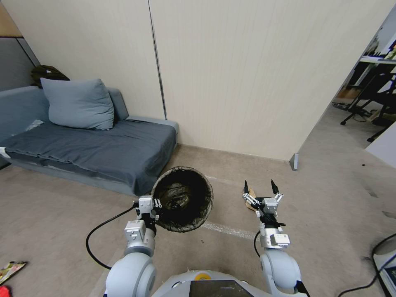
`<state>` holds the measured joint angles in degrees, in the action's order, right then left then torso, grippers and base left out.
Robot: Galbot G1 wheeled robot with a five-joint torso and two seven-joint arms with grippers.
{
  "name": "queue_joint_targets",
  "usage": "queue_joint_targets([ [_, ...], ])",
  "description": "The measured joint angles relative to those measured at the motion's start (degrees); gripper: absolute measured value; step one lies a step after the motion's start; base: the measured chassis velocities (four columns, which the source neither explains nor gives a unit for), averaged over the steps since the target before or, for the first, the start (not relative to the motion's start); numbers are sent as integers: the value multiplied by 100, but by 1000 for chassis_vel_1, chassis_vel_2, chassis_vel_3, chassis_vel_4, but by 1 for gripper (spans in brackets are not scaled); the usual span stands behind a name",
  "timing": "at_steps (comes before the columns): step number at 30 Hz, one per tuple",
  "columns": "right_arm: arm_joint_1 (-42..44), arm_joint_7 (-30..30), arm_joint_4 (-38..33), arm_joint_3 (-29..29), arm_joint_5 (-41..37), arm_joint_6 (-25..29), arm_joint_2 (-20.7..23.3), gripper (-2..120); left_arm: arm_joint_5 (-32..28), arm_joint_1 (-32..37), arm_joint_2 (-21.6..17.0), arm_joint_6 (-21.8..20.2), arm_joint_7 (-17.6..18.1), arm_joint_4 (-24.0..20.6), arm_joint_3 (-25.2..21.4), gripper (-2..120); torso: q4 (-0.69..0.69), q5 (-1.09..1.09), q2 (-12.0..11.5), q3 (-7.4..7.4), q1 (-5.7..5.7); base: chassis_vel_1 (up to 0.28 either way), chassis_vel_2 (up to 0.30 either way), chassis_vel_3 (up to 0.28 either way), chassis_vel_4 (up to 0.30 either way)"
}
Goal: Pick up the trash bin, then pick up the garbage from the floor and place it into the trash bin.
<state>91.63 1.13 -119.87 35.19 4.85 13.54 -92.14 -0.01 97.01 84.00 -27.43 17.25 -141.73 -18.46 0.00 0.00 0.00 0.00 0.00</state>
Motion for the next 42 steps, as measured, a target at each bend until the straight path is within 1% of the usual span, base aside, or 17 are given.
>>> queue_joint_targets([
  [3,-230,84,382,24,-152,-207,0,100,15,17,2,0,1,1,5,2,0,0,0,0,0,0,0,0,0],
  [7,-389,113,657,23,-208,-343,85,100,26,35,1,2,2,2,9,2,0,0,0,0,0,0,0,0,0],
  [10,-663,182,1078,12,-320,-580,273,100,41,64,-2,6,2,2,16,2,1,0,0,0,0,0,0,0,0],
  [11,-663,182,1078,12,-320,-580,273,100,41,64,-2,6,2,2,16,2,1,0,0,0,0,0,0,0,0],
  [18,-1120,258,1776,-52,-628,-1038,613,100,71,122,-4,19,4,0,16,2,0,0,0,0,0,0,0,0,0],
  [21,-1397,290,2300,-111,-736,-1174,767,100,88,127,7,26,5,2,13,2,0,0,0,0,0,0,0,0,0],
  [22,-1397,290,2300,-111,-736,-1174,767,100,88,127,7,26,5,2,13,2,0,0,0,0,0,0,0,0,0],
  [24,-1607,324,2692,-162,-761,-1222,856,100,93,122,9,27,5,6,4,2,-1,0,0,0,0,0,0,0,0],
  [27,-1679,325,2816,-171,-761,-1226,877,100,94,121,12,27,5,6,2,2,-1,1,0,0,0,0,0,0,0],
  [28,-1910,327,3182,-190,-761,-1229,938,100,96,121,19,27,5,6,-2,2,1,1,0,0,0,0,0,0,0],
  [29,-2001,326,3319,-203,-761,-1220,958,100,96,124,20,26,4,7,-6,2,-3,0,0,0,0,0,0,0,0],
  [30,-2001,326,3319,-203,-761,-1220,958,100,96,124,20,26,4,7,-6,2,-3,0,0,0,0,0,0,0,0],
  [32,-2375,323,3883,-252,-756,-1172,1027,100,98,139,18,27,6,7,-19,2,1,2,0,0,0,0,0,0,0],
  [37,-2592,316,4188,-286,-762,-1139,1077,100,101,157,10,27,7,3,-25,2,1,-1,0,0,0,0,0,0,0],
  [39,-2864,280,4608,-305,-765,-1108,1096,100,102,170,1,32,11,3,-33,2,0,-1,0,0,0,0,0,0,0],
  [40,-2864,280,4608,-305,-765,-1108,1096,100,102,170,1,32,11,3,-33,2,0,-1,0,0,0,0,0,0,0],
  [42,-3023,270,4927,-322,-738,-1065,1098,100,103,176,-9,34,13,3,-38,2,0,0,0,0,0,0,0,0,0],
])
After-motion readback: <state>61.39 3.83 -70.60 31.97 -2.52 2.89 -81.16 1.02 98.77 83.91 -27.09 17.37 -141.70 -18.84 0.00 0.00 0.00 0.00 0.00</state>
